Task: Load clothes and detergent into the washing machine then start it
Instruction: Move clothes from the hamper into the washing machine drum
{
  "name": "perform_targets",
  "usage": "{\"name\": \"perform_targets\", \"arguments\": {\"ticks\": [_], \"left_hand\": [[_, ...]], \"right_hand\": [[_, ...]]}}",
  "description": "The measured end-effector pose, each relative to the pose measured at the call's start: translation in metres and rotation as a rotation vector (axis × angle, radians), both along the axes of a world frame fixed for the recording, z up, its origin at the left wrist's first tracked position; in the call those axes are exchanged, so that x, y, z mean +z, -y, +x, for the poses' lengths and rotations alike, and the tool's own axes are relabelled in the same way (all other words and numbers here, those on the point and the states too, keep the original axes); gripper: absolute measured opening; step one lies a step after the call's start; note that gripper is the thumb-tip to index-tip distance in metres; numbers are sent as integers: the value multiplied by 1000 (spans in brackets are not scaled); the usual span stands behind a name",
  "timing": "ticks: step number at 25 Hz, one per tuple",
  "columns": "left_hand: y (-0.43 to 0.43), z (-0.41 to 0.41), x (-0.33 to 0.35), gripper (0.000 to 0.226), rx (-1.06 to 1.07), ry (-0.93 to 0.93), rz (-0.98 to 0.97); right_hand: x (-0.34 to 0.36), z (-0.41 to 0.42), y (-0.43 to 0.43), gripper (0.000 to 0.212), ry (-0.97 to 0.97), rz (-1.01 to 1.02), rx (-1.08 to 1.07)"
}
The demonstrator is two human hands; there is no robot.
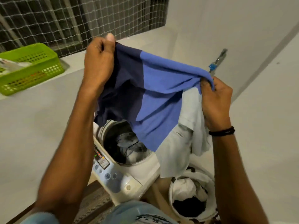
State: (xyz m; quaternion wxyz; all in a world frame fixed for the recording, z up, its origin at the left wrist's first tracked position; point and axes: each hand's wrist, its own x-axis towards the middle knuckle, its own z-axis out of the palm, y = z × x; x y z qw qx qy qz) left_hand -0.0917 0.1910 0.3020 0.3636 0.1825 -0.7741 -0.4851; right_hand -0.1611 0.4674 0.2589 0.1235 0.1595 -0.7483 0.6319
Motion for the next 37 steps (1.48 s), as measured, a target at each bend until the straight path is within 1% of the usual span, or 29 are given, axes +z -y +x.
{"name": "perform_targets", "arguments": {"ticks": [2,5,6,7,8,9,10,11,12,13,14,15,17,18,19,20,22,23,24,25,27,29,31,32,33,35,36,37], "left_hand": [[5,-4,-24,38,-169,137,113],[11,-1,-68,25,-325,300,124],[13,2,-83,37,-378,359,159],[15,5,-99,60,-422,405,215],[15,5,-116,77,-455,429,245],[13,4,-131,81,-471,444,246],[12,3,-147,71,-478,439,228],[14,1,-163,52,-422,433,197],[18,0,-174,36,-331,406,190],[25,0,-180,24,-215,372,218],[33,0,-186,19,-115,336,268],[39,-1,-188,20,-54,305,309],[39,-6,-185,26,-45,293,314],[33,-9,-181,28,-73,296,294],[25,-11,-176,28,-99,282,277],[19,-14,-172,27,-119,244,271],[22,-14,-165,24,-121,158,279],[31,-13,-162,22,-98,133,271],[44,-12,-163,22,-67,130,250],[57,-11,-166,21,-17,164,229],[72,-4,-182,17,73,306,178],[74,0,-214,14,80,463,145],[68,3,-247,18,74,569,158],[67,4,-265,22,66,622,177],[66,6,-277,28,42,705,195],[64,12,-301,54,-46,954,188],[60,16,-312,67,-80,1078,156],[51,19,-315,75,-93,1166,129]], "right_hand": [[1,-4,42,38,81,-97,42],[-7,-8,96,29,199,-231,114],[-12,-11,112,26,261,-263,144],[-18,-11,127,23,332,-282,180],[-29,-11,138,23,403,-273,215],[-44,-10,145,25,453,-225,232],[-63,-9,146,27,454,-123,222],[-85,-11,143,32,398,14,198],[-106,-14,136,36,320,165,184],[-125,-19,126,39,269,325,190],[-142,-25,117,42,267,488,242],[-158,-28,111,52,300,676,328],[-193,-28,106,80,343,1138,500],[-213,-25,108,83,343,1305,521],[-229,-20,111,80,362,1371,495],[-238,-17,115,72,419,1299,459],[-239,-21,126,47,588,869,360],[-233,-25,130,37,595,689,297],[-225,-30,133,30,555,576,238],[-218,-34,136,26,504,536,206],[-220,-35,138,29,487,587,202],[-238,-33,139,39,606,651,204],[-262,-29,135,50,743,661,191],[-271,-29,134,54,780,655,187],[-276,-27,133,56,795,635,186],[-283,-17,127,61,778,643,158],[-284,-12,121,58,771,644,139],[-285,-8,115,48,760,641,125]]}}
